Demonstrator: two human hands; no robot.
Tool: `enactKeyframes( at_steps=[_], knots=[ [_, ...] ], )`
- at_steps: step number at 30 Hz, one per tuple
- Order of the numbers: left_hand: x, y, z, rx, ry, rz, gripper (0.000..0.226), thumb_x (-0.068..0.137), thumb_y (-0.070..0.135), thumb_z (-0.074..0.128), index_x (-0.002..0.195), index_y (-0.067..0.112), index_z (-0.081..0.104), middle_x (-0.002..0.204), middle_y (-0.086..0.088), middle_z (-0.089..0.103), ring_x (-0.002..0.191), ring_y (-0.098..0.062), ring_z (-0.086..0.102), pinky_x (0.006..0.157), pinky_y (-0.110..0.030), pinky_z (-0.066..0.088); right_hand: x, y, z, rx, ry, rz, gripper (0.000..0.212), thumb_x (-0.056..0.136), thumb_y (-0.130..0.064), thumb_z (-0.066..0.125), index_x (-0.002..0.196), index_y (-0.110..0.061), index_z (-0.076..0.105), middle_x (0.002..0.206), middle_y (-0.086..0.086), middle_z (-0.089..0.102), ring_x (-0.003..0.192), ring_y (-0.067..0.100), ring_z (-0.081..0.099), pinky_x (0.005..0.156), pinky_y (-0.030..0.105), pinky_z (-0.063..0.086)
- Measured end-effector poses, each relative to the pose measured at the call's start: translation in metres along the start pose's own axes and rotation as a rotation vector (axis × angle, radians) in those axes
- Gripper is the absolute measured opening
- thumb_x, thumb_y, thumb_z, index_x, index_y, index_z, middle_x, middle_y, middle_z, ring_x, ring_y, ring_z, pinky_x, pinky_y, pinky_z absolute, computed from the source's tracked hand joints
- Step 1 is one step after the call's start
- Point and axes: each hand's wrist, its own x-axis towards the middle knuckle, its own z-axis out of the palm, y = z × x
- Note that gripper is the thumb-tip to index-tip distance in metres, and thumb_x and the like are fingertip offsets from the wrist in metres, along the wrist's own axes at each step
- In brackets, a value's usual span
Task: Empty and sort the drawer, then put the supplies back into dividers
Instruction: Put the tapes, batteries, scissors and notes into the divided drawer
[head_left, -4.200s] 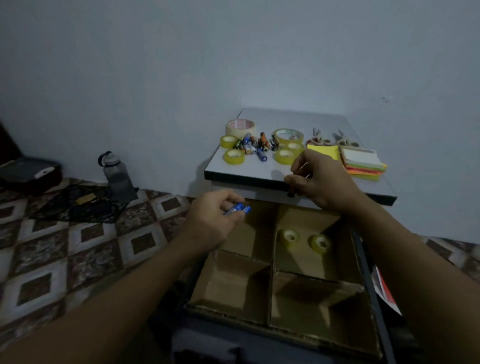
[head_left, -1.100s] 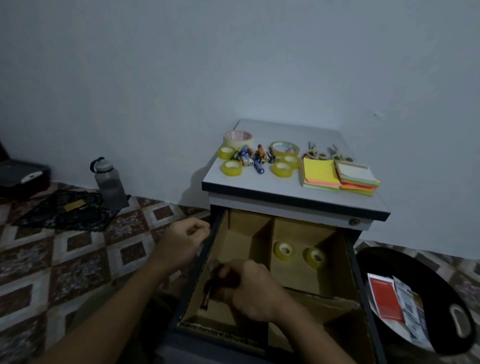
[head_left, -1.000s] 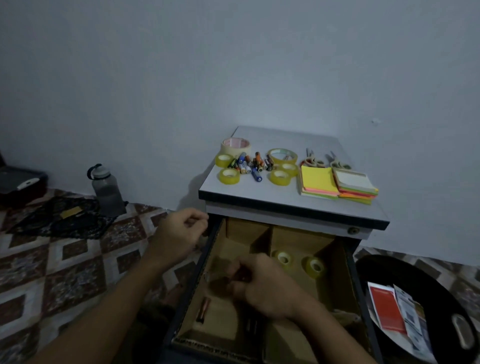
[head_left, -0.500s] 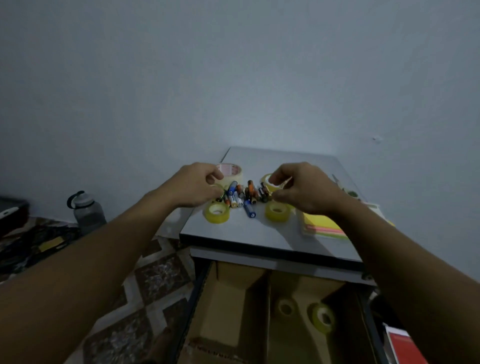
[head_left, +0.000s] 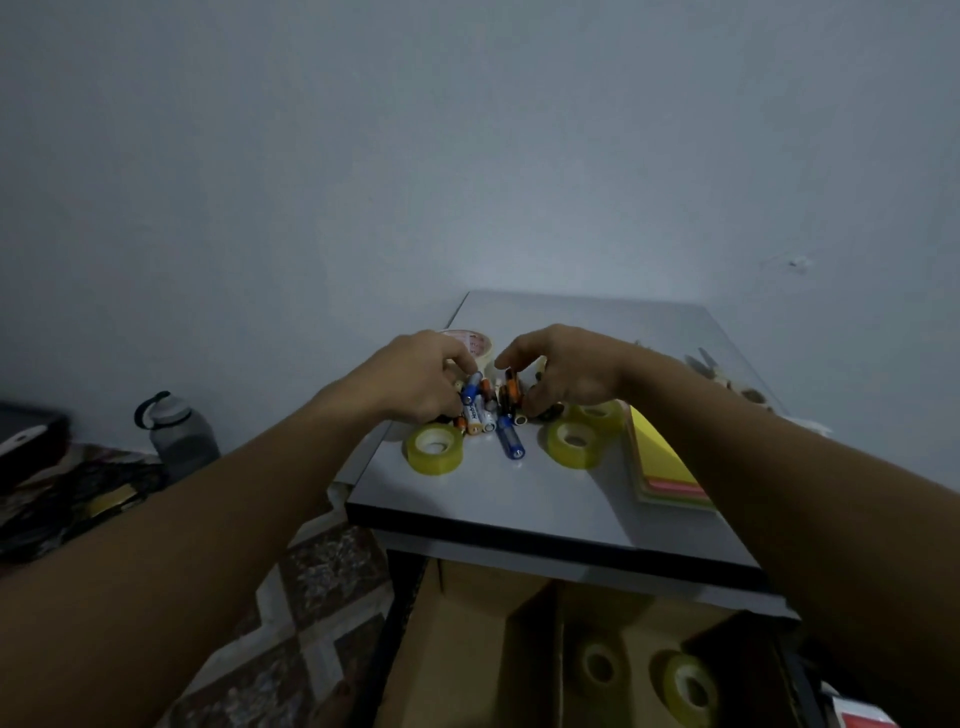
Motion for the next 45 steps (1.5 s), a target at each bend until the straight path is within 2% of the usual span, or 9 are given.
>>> enactKeyframes(
  at_steps=[9,12,21,28,31,36,38,41,45],
  knots=[
    [0.006,0.006,-0.002,0.093,-0.044,0.055,0.044,0.079,0.017,0.079,0.121,0.027,0.07,0.128,-0.003,0.065,0.095,-0.014,0.054,0.081,-0.025,0.047,0.003,0.002,0.004,0.07,0.012,-0.024,0.036,0.076,-0.012,0.077,0.109,-0.026,0.071,0.105,-0.004,0.07,0.09,0.014,0.064,0.073,0.024,0.046],
    [0.008,0.007,-0.001,0.099,-0.05,0.072,0.044,0.078,0.019,0.081,0.12,0.026,0.071,0.128,-0.004,0.064,0.097,-0.015,0.054,0.081,-0.026,0.046,0.0,0.005,0.005,0.095,0.04,-0.02,0.036,0.076,-0.011,0.076,0.11,-0.023,0.069,0.105,-0.004,0.069,0.082,0.008,0.061,0.07,0.022,0.045],
    [0.02,0.004,0.003,0.109,-0.079,0.094,0.041,0.08,0.034,0.081,0.119,0.029,0.071,0.118,0.001,0.068,0.098,-0.015,0.061,0.077,-0.025,0.045,-0.007,0.013,0.011,0.2,0.141,-0.029,0.036,0.077,-0.01,0.076,0.11,-0.022,0.068,0.105,-0.004,0.068,0.082,0.01,0.062,0.073,0.023,0.049],
    [0.027,0.006,0.001,0.144,-0.061,0.089,0.033,0.077,0.034,0.082,0.109,0.03,0.076,0.102,0.006,0.068,0.088,-0.011,0.06,0.062,-0.019,0.04,-0.012,0.018,0.008,0.249,0.167,-0.034,0.039,0.078,-0.01,0.076,0.115,-0.019,0.066,0.101,-0.006,0.067,0.083,0.009,0.063,0.076,0.023,0.05],
    [0.028,0.005,0.002,0.145,-0.045,0.097,0.03,0.075,0.035,0.083,0.105,0.032,0.078,0.101,0.007,0.071,0.087,-0.01,0.06,0.061,-0.019,0.038,-0.014,0.019,0.006,0.255,0.171,-0.038,0.039,0.079,-0.009,0.076,0.115,-0.019,0.066,0.102,-0.004,0.068,0.079,0.008,0.064,0.071,0.021,0.049],
    [0.023,0.005,-0.004,0.003,-0.013,0.074,0.029,0.074,0.029,0.085,0.103,0.03,0.079,0.097,0.008,0.07,0.086,-0.009,0.063,0.069,-0.022,0.049,-0.018,0.021,0.002,0.262,0.192,-0.039,0.038,0.079,-0.008,0.075,0.114,-0.021,0.067,0.103,-0.005,0.069,0.073,0.003,0.063,0.066,0.018,0.045],
    [0.02,0.004,-0.007,-0.065,-0.021,0.054,0.03,0.072,0.026,0.087,0.102,0.028,0.079,0.095,0.007,0.073,0.083,-0.009,0.066,0.077,-0.03,0.058,-0.02,0.021,0.001,0.259,0.194,-0.041,0.039,0.079,-0.009,0.075,0.115,-0.021,0.067,0.103,-0.005,0.069,0.075,0.005,0.064,0.067,0.019,0.046],
    [0.016,0.003,-0.011,-0.132,-0.032,0.036,0.033,0.07,0.024,0.089,0.102,0.025,0.079,0.094,0.006,0.073,0.083,-0.011,0.069,0.083,-0.038,0.061,-0.024,0.02,0.0,0.259,0.201,-0.045,0.038,0.079,-0.01,0.075,0.115,-0.022,0.067,0.105,-0.004,0.069,0.079,0.007,0.064,0.069,0.02,0.047],
    [0.008,0.003,-0.016,-0.229,-0.032,0.034,0.031,0.072,0.017,0.087,0.101,0.021,0.079,0.097,-0.004,0.074,0.078,-0.014,0.074,0.071,-0.029,0.062,-0.03,0.016,-0.002,0.245,0.207,-0.045,0.039,0.08,-0.01,0.075,0.117,-0.022,0.066,0.106,-0.005,0.068,0.08,0.006,0.064,0.07,0.019,0.046]
  ],
)
